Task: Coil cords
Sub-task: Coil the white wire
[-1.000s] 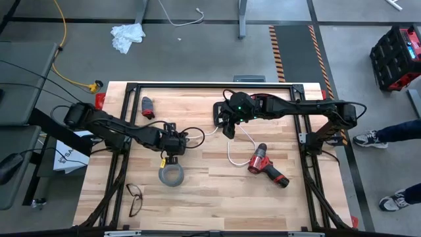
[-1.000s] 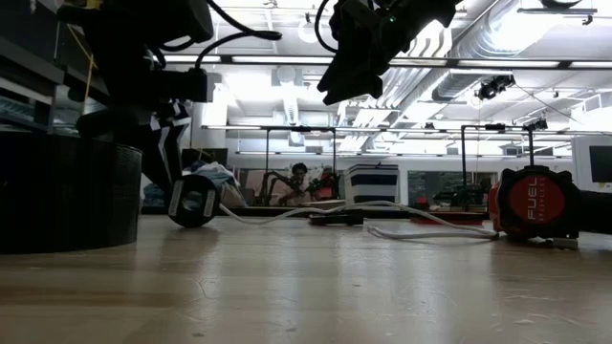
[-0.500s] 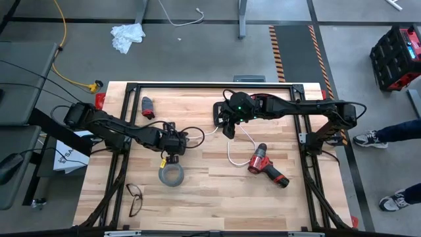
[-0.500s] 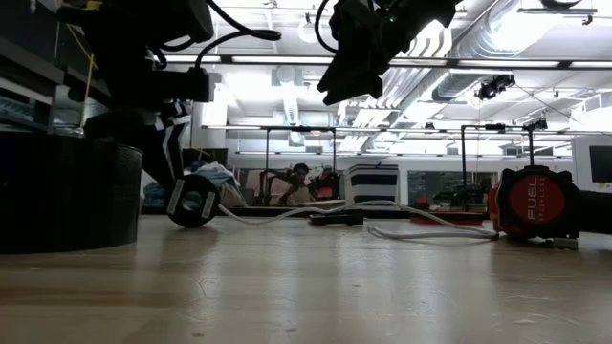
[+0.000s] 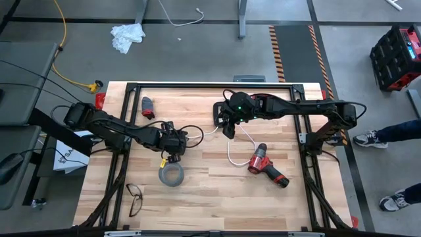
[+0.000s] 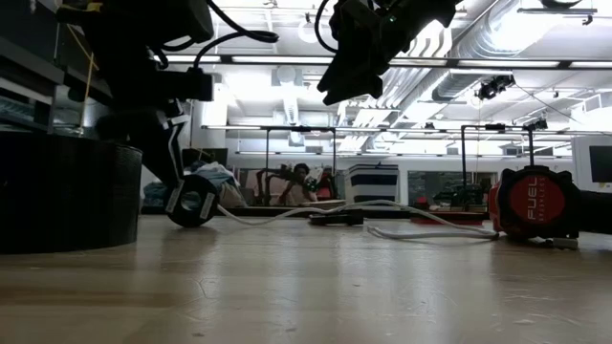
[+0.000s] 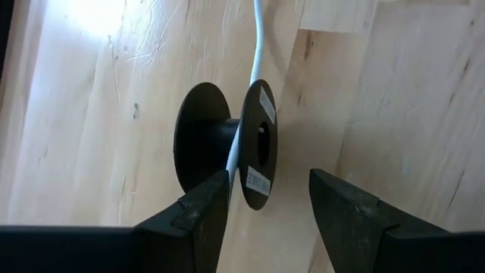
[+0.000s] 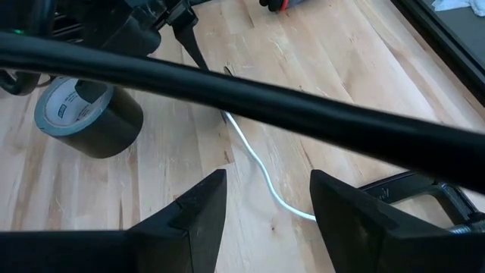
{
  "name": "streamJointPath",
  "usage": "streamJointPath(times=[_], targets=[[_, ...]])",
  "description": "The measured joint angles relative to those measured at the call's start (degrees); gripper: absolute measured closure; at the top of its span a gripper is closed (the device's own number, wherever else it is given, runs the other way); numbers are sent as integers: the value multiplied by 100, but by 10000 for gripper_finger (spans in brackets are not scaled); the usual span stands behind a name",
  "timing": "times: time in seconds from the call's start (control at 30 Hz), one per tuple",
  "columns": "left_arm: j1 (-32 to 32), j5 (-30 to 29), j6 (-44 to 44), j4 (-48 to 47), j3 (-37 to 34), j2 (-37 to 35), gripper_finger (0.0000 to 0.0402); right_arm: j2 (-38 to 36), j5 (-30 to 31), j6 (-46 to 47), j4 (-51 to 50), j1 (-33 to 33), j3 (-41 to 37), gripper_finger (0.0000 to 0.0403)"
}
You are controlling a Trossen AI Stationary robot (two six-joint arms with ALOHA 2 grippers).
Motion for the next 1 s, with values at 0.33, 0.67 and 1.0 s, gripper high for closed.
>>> streamJointPath(times=[0.33,0.67,1.0], targets=[[0,-273,-441,-10,2,6,222,0,0,-1,0,0,0,218],[0,-234,-464,2,2,257,222,0,-2,2,2,0,0,218],[0,-117,-406,13,11,310,222,0,-2,-1,2,-1,0,218]])
